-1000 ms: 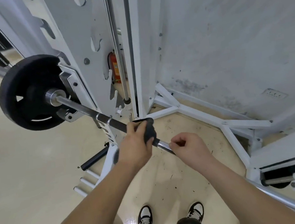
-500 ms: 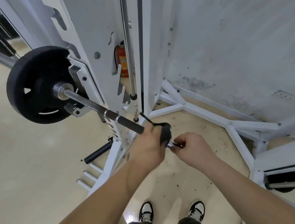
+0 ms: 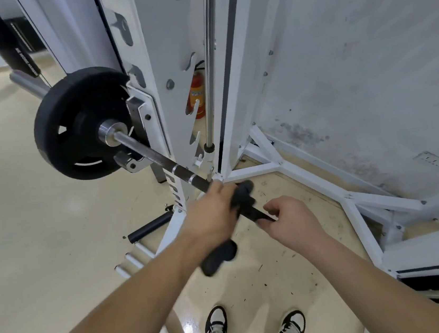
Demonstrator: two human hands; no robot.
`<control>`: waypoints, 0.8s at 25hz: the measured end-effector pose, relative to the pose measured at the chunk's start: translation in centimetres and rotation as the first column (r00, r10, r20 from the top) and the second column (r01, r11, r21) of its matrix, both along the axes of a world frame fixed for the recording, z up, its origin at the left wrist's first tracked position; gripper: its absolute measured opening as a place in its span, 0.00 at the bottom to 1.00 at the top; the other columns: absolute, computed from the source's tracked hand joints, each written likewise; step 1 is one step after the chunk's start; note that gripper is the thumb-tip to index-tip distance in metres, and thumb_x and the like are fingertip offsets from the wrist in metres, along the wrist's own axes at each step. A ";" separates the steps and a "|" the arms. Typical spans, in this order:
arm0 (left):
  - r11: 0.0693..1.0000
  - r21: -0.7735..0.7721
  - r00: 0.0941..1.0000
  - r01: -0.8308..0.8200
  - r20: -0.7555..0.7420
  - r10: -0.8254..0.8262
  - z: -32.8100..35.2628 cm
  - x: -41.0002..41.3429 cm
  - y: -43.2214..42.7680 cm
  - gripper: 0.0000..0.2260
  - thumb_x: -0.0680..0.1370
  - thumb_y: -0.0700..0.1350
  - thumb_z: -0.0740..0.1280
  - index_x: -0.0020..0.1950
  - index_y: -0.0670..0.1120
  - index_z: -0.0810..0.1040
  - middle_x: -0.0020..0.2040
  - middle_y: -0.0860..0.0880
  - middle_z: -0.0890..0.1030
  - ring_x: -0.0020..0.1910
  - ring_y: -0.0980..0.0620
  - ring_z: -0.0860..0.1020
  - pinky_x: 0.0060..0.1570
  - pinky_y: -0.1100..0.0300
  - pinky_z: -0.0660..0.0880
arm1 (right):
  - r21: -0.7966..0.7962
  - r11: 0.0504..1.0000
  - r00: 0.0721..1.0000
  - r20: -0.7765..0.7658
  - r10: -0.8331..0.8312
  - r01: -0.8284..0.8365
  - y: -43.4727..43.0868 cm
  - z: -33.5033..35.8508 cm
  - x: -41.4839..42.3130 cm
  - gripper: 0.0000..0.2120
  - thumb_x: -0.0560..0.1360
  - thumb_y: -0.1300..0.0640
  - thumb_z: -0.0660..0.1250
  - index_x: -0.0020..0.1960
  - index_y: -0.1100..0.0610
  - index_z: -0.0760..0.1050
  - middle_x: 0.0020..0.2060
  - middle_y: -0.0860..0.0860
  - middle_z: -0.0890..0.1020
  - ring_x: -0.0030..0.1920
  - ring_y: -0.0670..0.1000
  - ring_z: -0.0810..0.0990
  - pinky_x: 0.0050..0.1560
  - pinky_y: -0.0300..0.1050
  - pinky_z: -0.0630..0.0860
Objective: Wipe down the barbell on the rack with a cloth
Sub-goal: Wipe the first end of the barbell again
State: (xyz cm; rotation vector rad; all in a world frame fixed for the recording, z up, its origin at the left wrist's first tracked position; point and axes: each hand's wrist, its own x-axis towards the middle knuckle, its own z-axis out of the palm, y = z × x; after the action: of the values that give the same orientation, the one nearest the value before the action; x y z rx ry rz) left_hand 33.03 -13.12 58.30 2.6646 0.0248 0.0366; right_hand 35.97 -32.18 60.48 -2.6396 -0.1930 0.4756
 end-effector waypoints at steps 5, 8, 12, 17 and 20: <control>0.947 -0.036 0.947 -0.320 -0.003 0.320 0.1 2.1 2.5 0.14 0.81 0.50 0.65 0.64 0.47 0.74 0.60 0.45 0.73 0.48 0.39 0.81 0.42 0.47 0.79 | -0.072 0.997 0.999 -0.001 0.040 -0.040 1.6 0.0 0.6 0.09 0.75 0.45 0.72 0.44 0.50 0.83 0.36 0.46 0.80 0.36 0.49 0.79 0.36 0.46 0.77; 0.998 0.011 0.998 -0.064 0.026 0.064 -0.2 0.3 1.5 0.13 0.80 0.52 0.65 0.64 0.52 0.74 0.59 0.50 0.75 0.48 0.41 0.81 0.41 0.49 0.78 | -0.191 0.979 0.997 0.032 0.072 -0.065 2.7 -0.2 0.9 0.09 0.75 0.46 0.71 0.42 0.51 0.82 0.36 0.48 0.79 0.35 0.51 0.78 0.32 0.43 0.74; 0.940 0.046 0.941 -0.338 0.016 0.338 0.0 3.9 6.9 0.13 0.81 0.51 0.64 0.65 0.51 0.74 0.59 0.47 0.75 0.49 0.40 0.82 0.42 0.48 0.79 | -0.217 0.975 0.998 0.022 0.063 -0.057 3.0 0.3 1.3 0.08 0.74 0.48 0.73 0.42 0.51 0.83 0.37 0.46 0.80 0.34 0.48 0.78 0.31 0.40 0.71; 0.983 -0.118 0.989 -0.141 0.018 0.144 -0.2 0.9 3.2 0.14 0.81 0.51 0.66 0.66 0.51 0.74 0.58 0.49 0.75 0.48 0.44 0.81 0.45 0.47 0.80 | -0.207 0.978 0.999 0.025 0.024 -0.018 3.1 0.1 1.2 0.07 0.73 0.47 0.74 0.42 0.50 0.83 0.37 0.45 0.80 0.34 0.46 0.78 0.30 0.40 0.71; 0.999 -0.037 1.000 -0.024 -0.007 0.024 -0.1 2.1 5.0 0.14 0.80 0.53 0.65 0.65 0.53 0.74 0.57 0.51 0.76 0.49 0.44 0.81 0.44 0.46 0.80 | -0.203 0.979 0.999 0.028 0.024 -0.018 3.0 0.1 1.0 0.06 0.73 0.45 0.73 0.43 0.47 0.83 0.37 0.45 0.80 0.35 0.47 0.78 0.32 0.41 0.72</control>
State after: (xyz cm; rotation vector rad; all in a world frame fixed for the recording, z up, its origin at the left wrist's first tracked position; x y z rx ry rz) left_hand 35.13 -8.11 58.19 2.6269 0.0594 0.0351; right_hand 37.00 -29.18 60.55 -2.8477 -0.1916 0.4856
